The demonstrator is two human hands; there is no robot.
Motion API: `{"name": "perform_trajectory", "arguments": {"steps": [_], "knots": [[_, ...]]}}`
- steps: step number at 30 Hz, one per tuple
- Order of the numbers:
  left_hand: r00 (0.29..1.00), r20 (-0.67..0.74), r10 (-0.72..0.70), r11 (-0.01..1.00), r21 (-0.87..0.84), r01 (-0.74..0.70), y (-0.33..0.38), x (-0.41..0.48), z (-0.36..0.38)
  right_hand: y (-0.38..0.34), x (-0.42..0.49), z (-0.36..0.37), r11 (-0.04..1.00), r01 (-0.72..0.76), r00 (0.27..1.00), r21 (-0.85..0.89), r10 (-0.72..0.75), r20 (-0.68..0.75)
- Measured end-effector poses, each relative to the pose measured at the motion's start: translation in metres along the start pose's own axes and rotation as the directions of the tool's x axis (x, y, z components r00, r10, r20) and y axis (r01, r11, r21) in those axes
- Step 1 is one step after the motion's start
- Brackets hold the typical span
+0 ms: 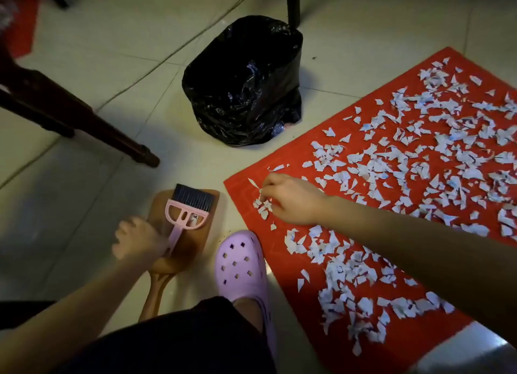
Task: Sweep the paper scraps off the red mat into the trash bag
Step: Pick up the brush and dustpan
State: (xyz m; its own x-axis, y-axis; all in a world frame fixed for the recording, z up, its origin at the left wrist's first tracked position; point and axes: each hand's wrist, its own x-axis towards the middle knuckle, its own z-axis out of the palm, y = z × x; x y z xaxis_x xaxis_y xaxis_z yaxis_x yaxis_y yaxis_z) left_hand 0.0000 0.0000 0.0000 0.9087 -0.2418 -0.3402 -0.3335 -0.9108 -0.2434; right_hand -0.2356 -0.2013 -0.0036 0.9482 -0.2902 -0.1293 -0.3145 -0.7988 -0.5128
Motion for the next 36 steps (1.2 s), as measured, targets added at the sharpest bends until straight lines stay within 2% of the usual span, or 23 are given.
{"name": "perform_trajectory", "arguments": {"steps": [2, 4, 8, 11, 14, 18, 23, 30, 36], "knots": [[0.991, 0.117, -0.058, 0.983, -0.167, 0.077, -0.007, 0.009, 0.003, 0.0, -0.004, -0.001, 0.999, -0.045, 0.999, -0.019, 0.045, 0.018], [0.978, 0.206, -0.028, 0.946, -0.31, 0.093, -0.007, 0.013, 0.005, 0.002, -0.011, 0.001, 0.996, -0.087, 0.996, -0.033, 0.087, 0.014], [0.99, 0.127, 0.058, 0.91, -0.416, 0.0, 0.008, 0.012, 0.009, 0.002, -0.017, 0.007, 0.99, -0.136, 0.99, -0.033, 0.137, 0.035], [0.98, 0.094, 0.172, 0.905, -0.408, -0.12, 0.026, 0.011, -0.001, -0.002, -0.016, 0.011, 0.993, -0.121, 0.991, -0.016, 0.121, 0.057], [0.968, 0.036, 0.25, 0.92, -0.321, -0.226, 0.046, 0.012, -0.019, -0.009, -0.01, 0.006, 0.996, -0.089, 0.995, 0.01, 0.089, 0.039], [0.938, -0.007, 0.346, 0.906, -0.256, -0.337, 0.069, 0.015, -0.047, -0.017, 0.0, -0.011, 0.999, -0.042, 0.994, 0.007, 0.043, -0.1], [0.853, 0.057, 0.519, 0.827, -0.286, -0.484, 0.104, -0.009, -0.078, -0.02, 0.004, -0.035, 0.988, -0.084, 0.967, -0.127, 0.049, -0.252], [0.744, 0.053, 0.666, 0.694, -0.409, -0.592, 0.167, -0.054, -0.124, -0.011, -0.01, -0.078, 0.925, -0.136, 0.987, -0.354, 0.094, -0.133], [0.692, -0.015, 0.722, 0.625, -0.414, -0.662, 0.215, -0.082, -0.178, 0.015, -0.02, -0.127, 0.799, -0.238, 0.971, -0.553, 0.183, -0.154]]}}
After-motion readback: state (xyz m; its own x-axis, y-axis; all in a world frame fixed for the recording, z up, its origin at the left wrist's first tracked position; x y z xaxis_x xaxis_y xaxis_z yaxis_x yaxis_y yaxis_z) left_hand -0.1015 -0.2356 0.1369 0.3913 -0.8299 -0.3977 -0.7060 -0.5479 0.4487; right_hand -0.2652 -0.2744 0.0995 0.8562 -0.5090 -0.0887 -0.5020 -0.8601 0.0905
